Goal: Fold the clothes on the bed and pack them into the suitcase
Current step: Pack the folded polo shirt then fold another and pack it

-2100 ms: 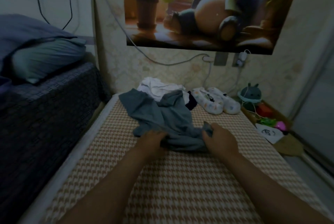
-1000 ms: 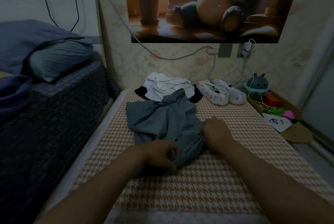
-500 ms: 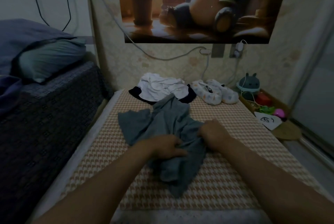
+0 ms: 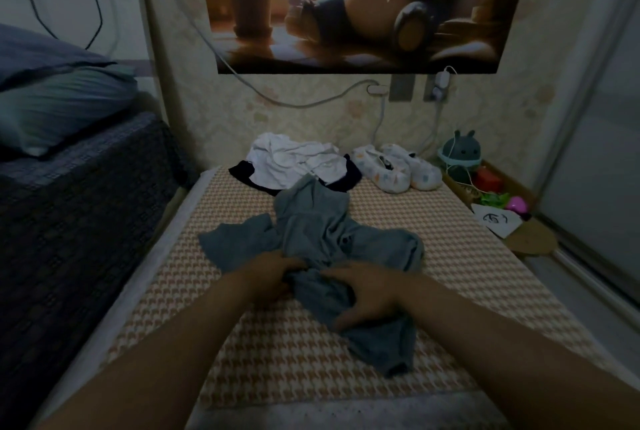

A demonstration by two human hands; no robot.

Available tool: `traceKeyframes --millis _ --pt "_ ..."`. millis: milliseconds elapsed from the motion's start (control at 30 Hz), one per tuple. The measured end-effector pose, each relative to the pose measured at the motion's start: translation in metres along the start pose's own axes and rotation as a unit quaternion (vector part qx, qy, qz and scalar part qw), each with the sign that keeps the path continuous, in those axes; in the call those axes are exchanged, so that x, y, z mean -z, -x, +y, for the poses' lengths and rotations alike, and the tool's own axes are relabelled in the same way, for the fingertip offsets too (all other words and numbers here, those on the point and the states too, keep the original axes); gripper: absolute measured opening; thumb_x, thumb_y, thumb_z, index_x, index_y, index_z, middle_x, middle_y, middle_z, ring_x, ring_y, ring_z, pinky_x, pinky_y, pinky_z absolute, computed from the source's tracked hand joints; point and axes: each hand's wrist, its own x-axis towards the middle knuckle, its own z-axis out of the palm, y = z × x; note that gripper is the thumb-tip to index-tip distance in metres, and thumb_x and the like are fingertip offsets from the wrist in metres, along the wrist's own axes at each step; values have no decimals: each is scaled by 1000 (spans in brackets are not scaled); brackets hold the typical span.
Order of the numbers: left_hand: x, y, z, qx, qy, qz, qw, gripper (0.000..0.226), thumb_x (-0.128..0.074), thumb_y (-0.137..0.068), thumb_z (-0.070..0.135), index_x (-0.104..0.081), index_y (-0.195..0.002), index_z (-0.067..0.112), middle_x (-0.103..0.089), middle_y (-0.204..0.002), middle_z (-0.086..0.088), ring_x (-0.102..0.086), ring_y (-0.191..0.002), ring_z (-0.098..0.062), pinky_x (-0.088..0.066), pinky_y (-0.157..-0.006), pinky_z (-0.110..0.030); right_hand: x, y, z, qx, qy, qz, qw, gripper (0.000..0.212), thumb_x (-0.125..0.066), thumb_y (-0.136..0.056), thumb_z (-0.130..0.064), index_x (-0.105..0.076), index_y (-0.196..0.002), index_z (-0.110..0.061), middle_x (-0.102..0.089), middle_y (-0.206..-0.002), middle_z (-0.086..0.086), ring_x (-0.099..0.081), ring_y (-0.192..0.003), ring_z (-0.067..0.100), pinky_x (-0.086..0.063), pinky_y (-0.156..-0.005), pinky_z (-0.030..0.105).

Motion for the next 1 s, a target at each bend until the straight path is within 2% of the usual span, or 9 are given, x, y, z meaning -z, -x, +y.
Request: traceKeyframes --millis 67,167,333,400,467,533,633,767,1000 --pt "4 -2 5 6 17 5 1000 42 -54 -97 33 -49 -138 28 -49 -140 -1 -49 -123 -20 -33 -104 -25 -10 -4 1 -1 72 13 997 86 -69 -82 -44 -17 -151 -41 -37 -147 -1 -42 -128 23 -39 -108 39" --pt "16 3 18 13 -8 -52 999 32 -54 -95 38 -60 -126 32 -62 -125 2 -58 -106 -18 -46 -94 -30 1 -3 12 6 74 58 996 58 -57 -91 -9 -45 -141 -36 -53 -135 -1 -53 -116 23 -43 -97 29" --pt "44 16 79 -19 113 -234 965 33 -69 -87 31 -67 -117 18 -67 -113 2 -62 -98 -16 -50 -89 -29 27 22 21 -113 84 -62 988 21 -49 -91 -20 -65 -99 -9 -62 -95 8 -52 -80 19 -48 -82 33" --pt "49 15 99 -6 197 -325 925 36 -65 -90 35 -64 -121 15 -69 -99 2 -66 -81 -15 -56 -77 -29 36 38 27 -168 -86 -157 969 26 -47 -89 -26 -67 -91 -9 -65 -84 7 -56 -68 19 -49 -69 28" --pt "53 8 108 6 252 -373 893 37 -52 -97 40 -60 -120 13 -71 -92 -1 -68 -68 -19 -53 -60 -25 46 46 37 -174 -254 -141 941 38 -40 -92 -29 -73 -86 -10 -72 -80 3 -64 -65 21 -51 -65 29" --pt "53 -9 105 -11 251 -268 930 29 -49 -99 35 -62 -114 14 -73 -99 -8 -70 -72 -24 -50 -61 -27 51 41 52 -142 -271 36 952 32 -47 -90 -25 -76 -83 -11 -74 -84 3 -69 -75 26 -55 -73 35" --pt "44 -43 92 -17 90 -3 996 25 -52 -93 20 -67 -114 20 -65 -119 -5 -62 -103 -22 -45 -85 -27 46 23 75 -138 -107 250 952 21 -54 -87 -18 -74 -94 -21 -70 -103 2 -63 -94 22 -53 -84 36" --pt "23 -90 82 2 70 75 995 33 -50 -95 19 -59 -127 21 -56 -131 -6 -53 -118 -23 -40 -100 -32 28 1 102 -152 -38 207 966 40 -51 -96 -33 -52 -135 -27 -48 -137 6 -49 -120 28 -43 -100 42" --pt "-6 -159 86 -3 104 26 994 58 -48 -100 16 -23 -151 13 -29 -155 -12 -33 -139 -28 -27 -115 -38 22 -3 127 -226 -112 122 960 79 -58 -92 -40 -13 -153 -16 -31 -150 15 -38 -132 32 -31 -111 36"
